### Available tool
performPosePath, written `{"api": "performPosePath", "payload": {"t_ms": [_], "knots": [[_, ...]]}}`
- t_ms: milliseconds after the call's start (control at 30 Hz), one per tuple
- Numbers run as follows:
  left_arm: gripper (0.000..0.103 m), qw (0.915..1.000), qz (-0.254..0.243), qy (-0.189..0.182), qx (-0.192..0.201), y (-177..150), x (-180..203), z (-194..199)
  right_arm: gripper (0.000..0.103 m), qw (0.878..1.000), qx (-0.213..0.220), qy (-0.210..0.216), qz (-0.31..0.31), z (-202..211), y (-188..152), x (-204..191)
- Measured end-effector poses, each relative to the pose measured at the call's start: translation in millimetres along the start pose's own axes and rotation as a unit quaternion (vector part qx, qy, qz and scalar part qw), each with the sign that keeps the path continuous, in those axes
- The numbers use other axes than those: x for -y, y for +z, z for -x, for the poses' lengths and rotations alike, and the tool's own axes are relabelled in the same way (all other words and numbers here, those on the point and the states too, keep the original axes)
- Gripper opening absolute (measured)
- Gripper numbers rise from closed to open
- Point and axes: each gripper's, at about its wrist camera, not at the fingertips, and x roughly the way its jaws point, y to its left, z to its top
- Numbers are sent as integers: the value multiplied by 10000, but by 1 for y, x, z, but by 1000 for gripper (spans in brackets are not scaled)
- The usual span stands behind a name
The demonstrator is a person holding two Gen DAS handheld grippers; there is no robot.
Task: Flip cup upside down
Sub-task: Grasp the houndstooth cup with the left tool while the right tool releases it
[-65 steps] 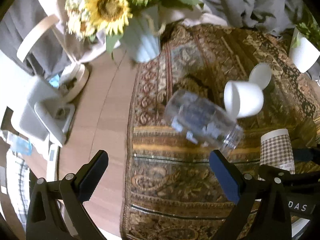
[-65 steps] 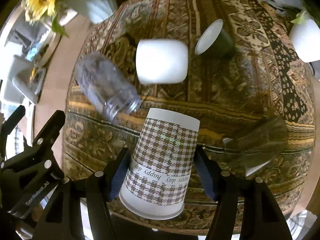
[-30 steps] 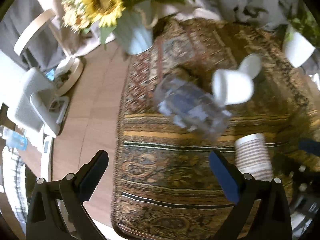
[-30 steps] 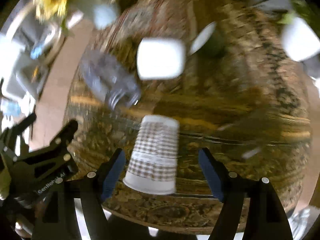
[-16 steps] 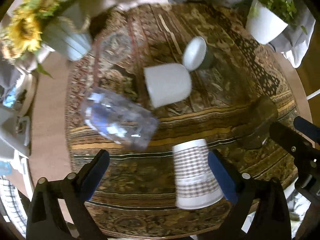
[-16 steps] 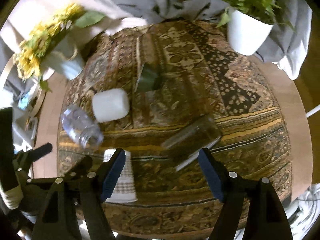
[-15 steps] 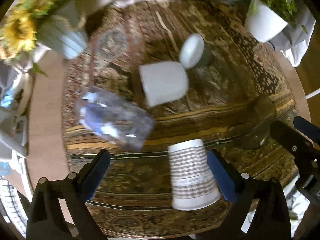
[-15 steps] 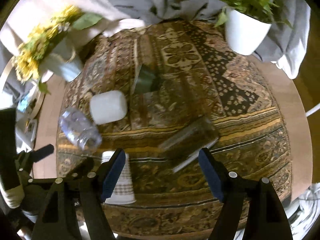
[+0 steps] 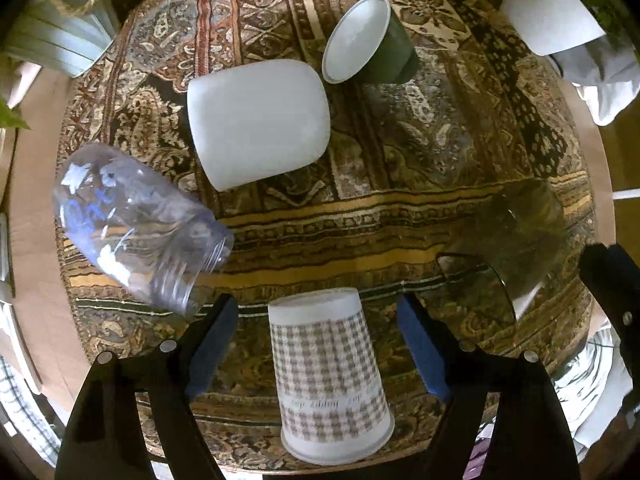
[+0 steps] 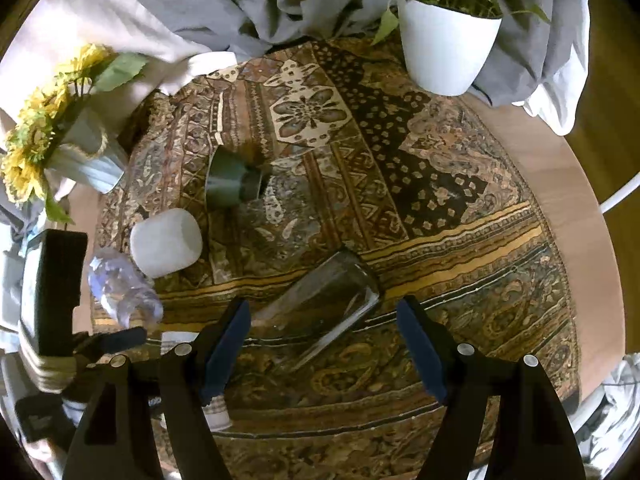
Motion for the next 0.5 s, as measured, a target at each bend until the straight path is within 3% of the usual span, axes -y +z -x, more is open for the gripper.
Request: {"api": "performPosePath", "payload": {"t_ms": [400, 500], "knots": [[52, 9988, 290, -242, -300, 0, -4, -21, 75, 9999, -53, -102, 14, -10, -1, 3], [52, 9989, 302, -270, -231, -2, -5, -20, 75, 9999, -97, -86, 19, -13, -2, 3]]}}
